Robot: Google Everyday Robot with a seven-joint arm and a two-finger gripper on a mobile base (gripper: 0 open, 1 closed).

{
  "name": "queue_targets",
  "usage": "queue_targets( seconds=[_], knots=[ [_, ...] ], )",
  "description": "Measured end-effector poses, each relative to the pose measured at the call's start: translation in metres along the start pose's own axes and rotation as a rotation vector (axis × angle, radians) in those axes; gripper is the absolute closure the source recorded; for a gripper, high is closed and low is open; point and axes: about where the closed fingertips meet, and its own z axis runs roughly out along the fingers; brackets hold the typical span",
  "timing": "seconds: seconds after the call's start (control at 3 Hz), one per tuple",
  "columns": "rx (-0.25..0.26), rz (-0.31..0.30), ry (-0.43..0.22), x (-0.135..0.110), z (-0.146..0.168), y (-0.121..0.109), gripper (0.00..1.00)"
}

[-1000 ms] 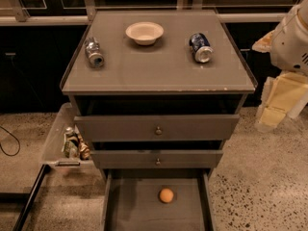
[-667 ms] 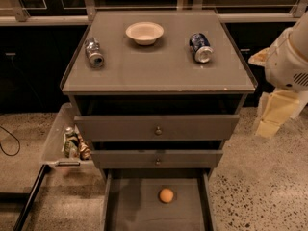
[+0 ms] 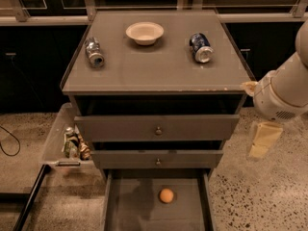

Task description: Pick orange from bottom drawer and place on counter

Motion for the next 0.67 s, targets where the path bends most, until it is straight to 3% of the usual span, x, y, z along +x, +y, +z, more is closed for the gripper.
queue_targets(
  seconds=[0.33, 0.67],
  knots=[
    [0.008, -0.025, -0.021, 0.0139, 0.0388, 0.0025, 0.00],
    [0.007, -0.025, -0.021, 0.0139, 0.0391, 0.0027, 0.00]
  ],
)
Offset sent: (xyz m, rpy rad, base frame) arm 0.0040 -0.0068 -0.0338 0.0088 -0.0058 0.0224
